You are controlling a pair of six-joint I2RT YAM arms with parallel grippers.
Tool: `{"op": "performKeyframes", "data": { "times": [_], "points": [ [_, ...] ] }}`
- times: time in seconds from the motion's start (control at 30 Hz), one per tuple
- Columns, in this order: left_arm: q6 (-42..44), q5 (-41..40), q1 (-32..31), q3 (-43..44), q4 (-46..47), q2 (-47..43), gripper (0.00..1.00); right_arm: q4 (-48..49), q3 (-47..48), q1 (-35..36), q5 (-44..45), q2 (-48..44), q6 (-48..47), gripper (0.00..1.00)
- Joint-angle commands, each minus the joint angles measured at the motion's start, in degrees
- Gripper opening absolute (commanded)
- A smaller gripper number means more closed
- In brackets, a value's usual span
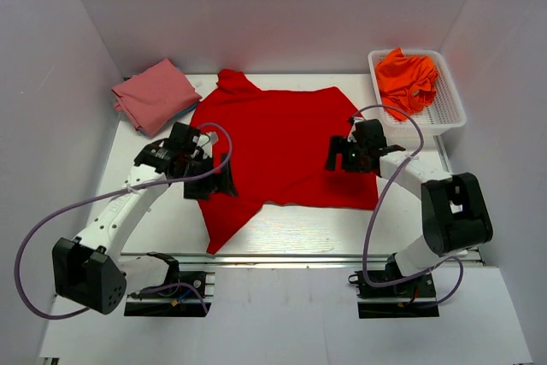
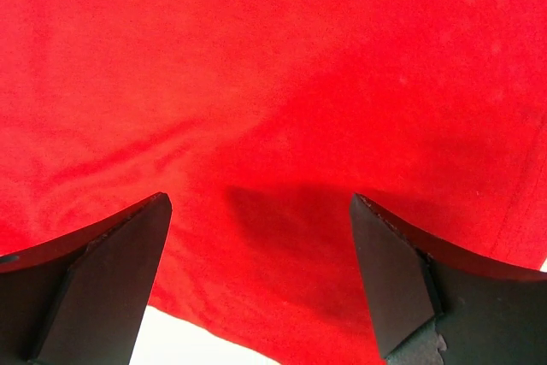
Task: Fold and stack the t-shirts
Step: Flatten out the tshirt
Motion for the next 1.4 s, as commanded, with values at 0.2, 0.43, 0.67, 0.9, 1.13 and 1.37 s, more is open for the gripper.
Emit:
{"op": "performKeyframes", "data": {
  "times": [0.2, 0.43, 0.67, 0.9, 1.13, 1.37],
  "points": [
    [-0.5, -21.62, 2.78, 9.69, 27.24, 23.42, 1.0, 0.63, 4.06, 11.15, -6.12, -4.22, -7.94, 0.9],
    [-1.91, -23.55, 8.49, 15.53, 31.8, 35.79, 1.0, 4.73, 9.08, 22.5, -10.6, -1.06, -11.1, 0.9],
    [-2.43, -23.21, 11.31, 10.78, 38.13, 39.65, 1.0, 12.75, 13.64, 32.7, -15.01, 7.02, -13.74, 0.9],
    [-1.91, -21.28, 13.5, 8.32, 39.02, 41.85, 1.0, 15.39, 21.47, 39.38, -14.22, 19.23, -17.77, 0.84],
    [-1.38, -16.45, 14.03, 5.68, 41.13, 42.38, 1.0, 13.81, 30.08, 41.49, -9.04, 28.82, -19.55, 0.78],
    [-0.85, -15.92, 14.56, 5.68, 41.13, 42.38, 1.0, 14.6, 30.44, 42.02, -8.06, 30.06, -19.11, 0.52]
  ]
}}
